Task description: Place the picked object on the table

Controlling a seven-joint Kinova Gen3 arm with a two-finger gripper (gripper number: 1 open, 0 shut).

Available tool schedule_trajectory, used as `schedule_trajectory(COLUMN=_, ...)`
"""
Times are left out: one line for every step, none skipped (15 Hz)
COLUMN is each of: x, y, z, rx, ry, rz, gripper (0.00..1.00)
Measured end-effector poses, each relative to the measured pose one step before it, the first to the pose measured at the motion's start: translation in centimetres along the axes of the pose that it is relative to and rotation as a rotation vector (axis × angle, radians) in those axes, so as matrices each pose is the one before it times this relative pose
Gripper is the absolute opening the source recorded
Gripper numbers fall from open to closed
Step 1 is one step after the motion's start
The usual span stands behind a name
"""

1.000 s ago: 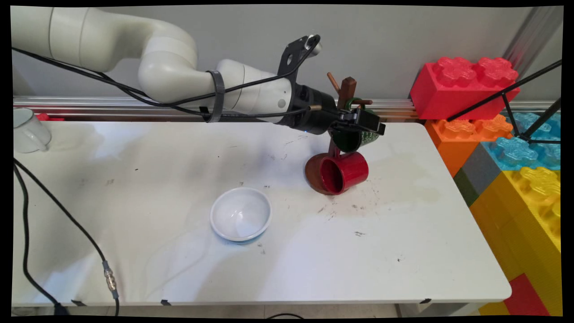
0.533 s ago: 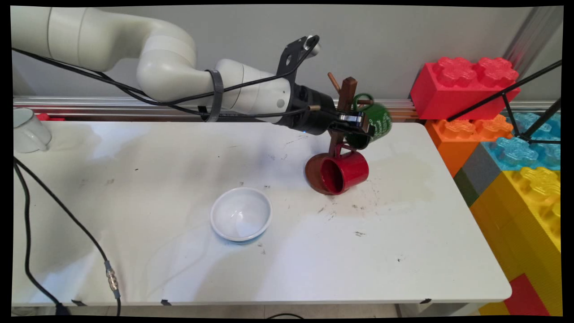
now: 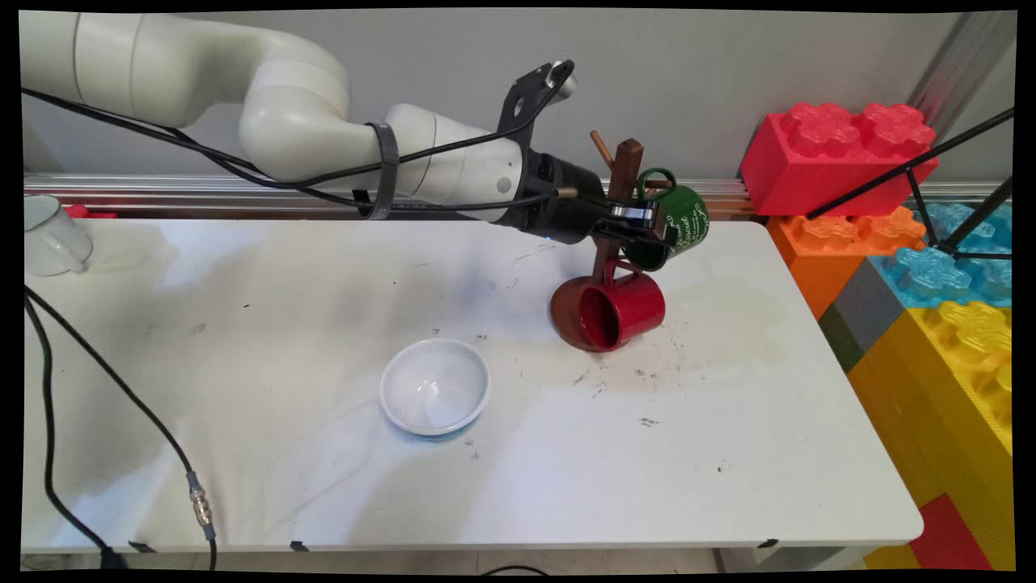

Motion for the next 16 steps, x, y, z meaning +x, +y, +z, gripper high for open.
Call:
schedule_trajectory(x=0.035, y=0.096, z=-0.044, rx=-0.00290, ry=0.00120, rz=-0.00097, gripper=0.00)
schedule_trajectory(x=0.046, y=0.163, z=-0.091, rx=-0.00437, ry=0.00184, rz=-0.00157, gripper=0.00)
schedule_trajectory(x=0.032, y=0.124, z=-0.041, rx=-0.00334, ry=0.00087, rz=-0.00075, gripper=0.00)
schedule_trajectory(x=0.091, y=0.237, z=-0.053, rx=-0.00686, ry=0.00228, rz=-0.00085, gripper=0.00)
schedule_trajectory(x=0.121, y=0.335, z=-0.069, rx=-0.00882, ry=0.00325, rz=-0.00087, gripper=0.00)
schedule_trajectory(x=0.102, y=0.384, z=-0.047, rx=-0.00909, ry=0.00210, rz=-0.00122, gripper=0.00)
schedule_trajectory(x=0.066, y=0.367, z=-0.039, rx=-0.00789, ry=0.00105, rz=-0.00208, gripper=0.00)
schedule_trajectory(x=0.042, y=0.421, z=-0.041, rx=-0.00871, ry=0.00038, rz=-0.00270, gripper=0.00)
schedule_trajectory(x=-0.012, y=0.445, z=-0.028, rx=-0.00860, ry=-0.00188, rz=-0.00280, gripper=0.00)
schedule_trajectory(x=-0.044, y=0.377, z=-0.074, rx=-0.00702, ry=-0.00176, rz=-0.00361, gripper=0.00)
schedule_trajectory(x=-0.066, y=0.487, z=-0.031, rx=-0.00923, ry=-0.00392, rz=-0.00349, gripper=0.00)
schedule_trajectory(x=-0.089, y=0.464, z=-0.054, rx=-0.00823, ry=-0.00402, rz=-0.00387, gripper=0.00)
schedule_trajectory(x=-0.097, y=0.358, z=-0.082, rx=-0.00582, ry=-0.00393, rz=-0.00355, gripper=0.00)
schedule_trajectory(x=-0.106, y=0.414, z=-0.075, rx=-0.00655, ry=-0.00588, rz=-0.00358, gripper=0.00)
schedule_trajectory(x=-0.113, y=0.360, z=-0.122, rx=-0.00528, ry=-0.00693, rz=-0.00287, gripper=0.00)
schedule_trajectory(x=-0.085, y=0.248, z=-0.128, rx=-0.00186, ry=-0.00763, rz=-0.00082, gripper=0.00)
